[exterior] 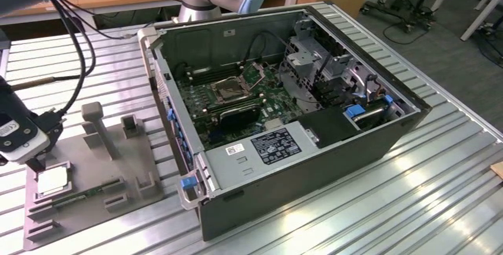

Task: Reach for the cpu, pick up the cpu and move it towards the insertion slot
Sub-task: 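Pick up the cpu and move it towards the insertion slot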

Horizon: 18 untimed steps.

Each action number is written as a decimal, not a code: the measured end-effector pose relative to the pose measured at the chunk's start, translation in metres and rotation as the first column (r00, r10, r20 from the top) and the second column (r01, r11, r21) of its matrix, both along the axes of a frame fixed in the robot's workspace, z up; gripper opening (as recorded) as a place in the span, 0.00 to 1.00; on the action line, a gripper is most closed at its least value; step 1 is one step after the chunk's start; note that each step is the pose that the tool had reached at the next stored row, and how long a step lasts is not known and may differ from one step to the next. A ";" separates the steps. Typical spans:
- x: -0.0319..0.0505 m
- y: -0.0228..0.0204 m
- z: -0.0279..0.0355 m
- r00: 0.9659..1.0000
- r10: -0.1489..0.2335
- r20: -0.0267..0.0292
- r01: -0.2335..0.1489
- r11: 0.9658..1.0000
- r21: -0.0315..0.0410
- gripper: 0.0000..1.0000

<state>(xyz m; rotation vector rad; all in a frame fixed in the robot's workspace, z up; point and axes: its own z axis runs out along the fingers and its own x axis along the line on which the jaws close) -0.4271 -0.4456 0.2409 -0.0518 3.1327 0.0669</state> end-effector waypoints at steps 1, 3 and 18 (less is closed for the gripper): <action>-0.0001 -0.0002 -0.0009 1.000 0.000 0.000 0.000 1.000 0.000 0.11; -0.0001 -0.0002 -0.0014 1.000 0.000 0.000 0.000 1.000 0.000 0.11; 0.0000 -0.0002 -0.0038 1.000 0.000 0.000 0.000 1.000 0.000 0.11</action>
